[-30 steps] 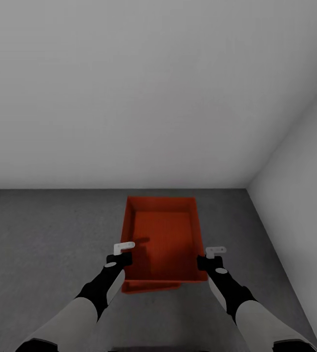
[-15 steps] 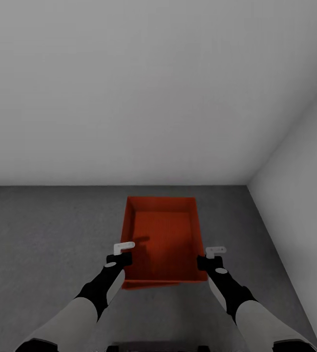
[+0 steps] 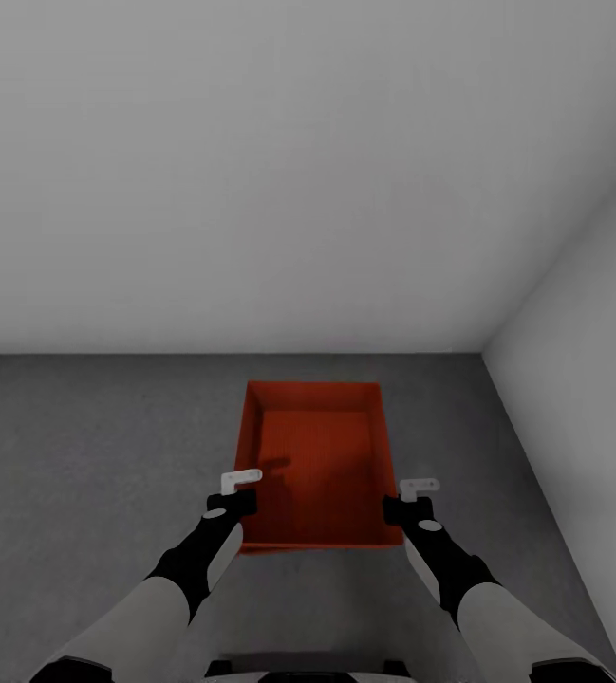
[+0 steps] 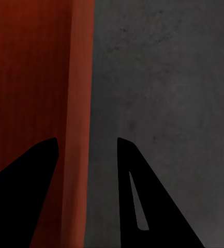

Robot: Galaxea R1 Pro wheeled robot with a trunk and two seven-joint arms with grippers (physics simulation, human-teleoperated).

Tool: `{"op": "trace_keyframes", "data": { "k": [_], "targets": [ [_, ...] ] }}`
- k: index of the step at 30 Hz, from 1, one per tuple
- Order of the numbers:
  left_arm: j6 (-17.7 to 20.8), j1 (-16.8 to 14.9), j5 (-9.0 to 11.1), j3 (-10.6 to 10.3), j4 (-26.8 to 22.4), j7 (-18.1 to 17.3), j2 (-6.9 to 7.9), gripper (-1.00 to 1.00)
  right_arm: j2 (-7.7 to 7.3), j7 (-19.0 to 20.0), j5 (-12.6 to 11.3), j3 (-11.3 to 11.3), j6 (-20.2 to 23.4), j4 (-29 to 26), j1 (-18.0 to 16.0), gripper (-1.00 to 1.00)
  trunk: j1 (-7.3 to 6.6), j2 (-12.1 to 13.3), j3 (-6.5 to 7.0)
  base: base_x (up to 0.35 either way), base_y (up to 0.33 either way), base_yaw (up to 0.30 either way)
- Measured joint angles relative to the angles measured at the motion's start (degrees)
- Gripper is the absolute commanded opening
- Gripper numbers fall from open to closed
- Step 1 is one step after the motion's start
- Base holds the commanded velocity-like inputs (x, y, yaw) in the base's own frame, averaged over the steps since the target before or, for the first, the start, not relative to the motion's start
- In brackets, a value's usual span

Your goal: Move the two storage containers from the living room to the garage. In the garage, place one container on the floor and stack the other container on top of it (either order is fine).

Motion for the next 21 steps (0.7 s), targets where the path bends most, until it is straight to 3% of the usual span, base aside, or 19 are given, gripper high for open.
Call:
{"op": "trace_keyframes", "data": {
  "k": [21],
  "targets": [
    [-0.26, 0.00, 0.01, -0.03, -0.03, -0.21, 0.14, -1.00, 0.13, -0.22, 0.04, 0.04, -0.24, -0.03, 0.00, -1.00, 0.00, 0.00, -1.79, 0.000, 0.000, 0.000]
  ]
}}
